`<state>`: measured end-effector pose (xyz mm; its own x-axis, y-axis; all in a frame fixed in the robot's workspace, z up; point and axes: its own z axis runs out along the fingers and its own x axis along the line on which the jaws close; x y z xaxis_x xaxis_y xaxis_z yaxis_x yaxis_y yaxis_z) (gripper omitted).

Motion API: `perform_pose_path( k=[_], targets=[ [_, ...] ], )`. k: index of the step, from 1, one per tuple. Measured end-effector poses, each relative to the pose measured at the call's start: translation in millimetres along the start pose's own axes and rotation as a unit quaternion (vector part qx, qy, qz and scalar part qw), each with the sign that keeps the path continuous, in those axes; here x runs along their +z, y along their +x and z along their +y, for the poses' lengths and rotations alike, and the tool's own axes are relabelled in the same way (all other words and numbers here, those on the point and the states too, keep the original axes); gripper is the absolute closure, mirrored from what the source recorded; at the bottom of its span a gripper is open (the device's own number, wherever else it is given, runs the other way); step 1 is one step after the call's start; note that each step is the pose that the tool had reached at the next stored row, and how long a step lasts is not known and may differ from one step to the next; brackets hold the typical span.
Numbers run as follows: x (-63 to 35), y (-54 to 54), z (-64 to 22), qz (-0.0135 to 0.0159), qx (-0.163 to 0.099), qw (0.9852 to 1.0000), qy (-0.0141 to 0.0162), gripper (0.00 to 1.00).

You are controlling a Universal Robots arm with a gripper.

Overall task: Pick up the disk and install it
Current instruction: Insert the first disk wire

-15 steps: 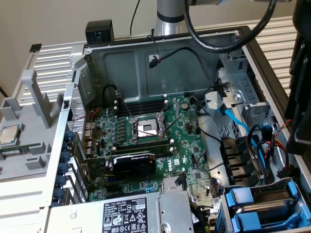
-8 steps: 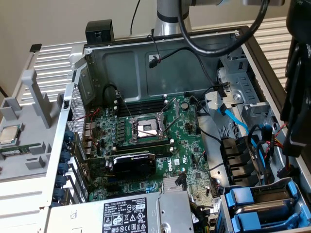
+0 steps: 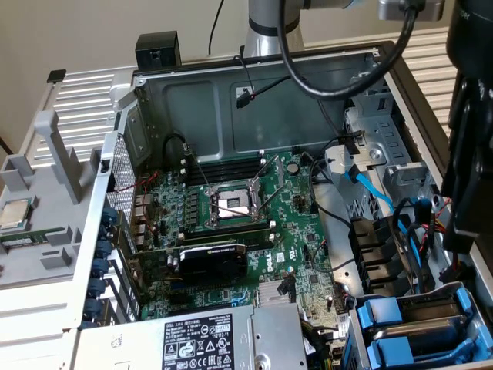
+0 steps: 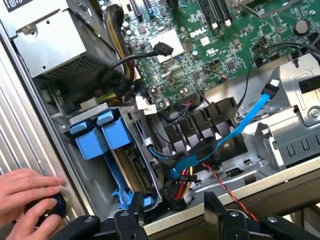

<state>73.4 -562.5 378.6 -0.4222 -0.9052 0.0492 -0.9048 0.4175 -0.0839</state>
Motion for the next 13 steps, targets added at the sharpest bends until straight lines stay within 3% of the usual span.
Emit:
perform_pose_path(
  k=[13],
  targets=[
    [12.9,-8.5,10.9,0.0021,0.001,1.0000,0.0020,0.41]
  ],
)
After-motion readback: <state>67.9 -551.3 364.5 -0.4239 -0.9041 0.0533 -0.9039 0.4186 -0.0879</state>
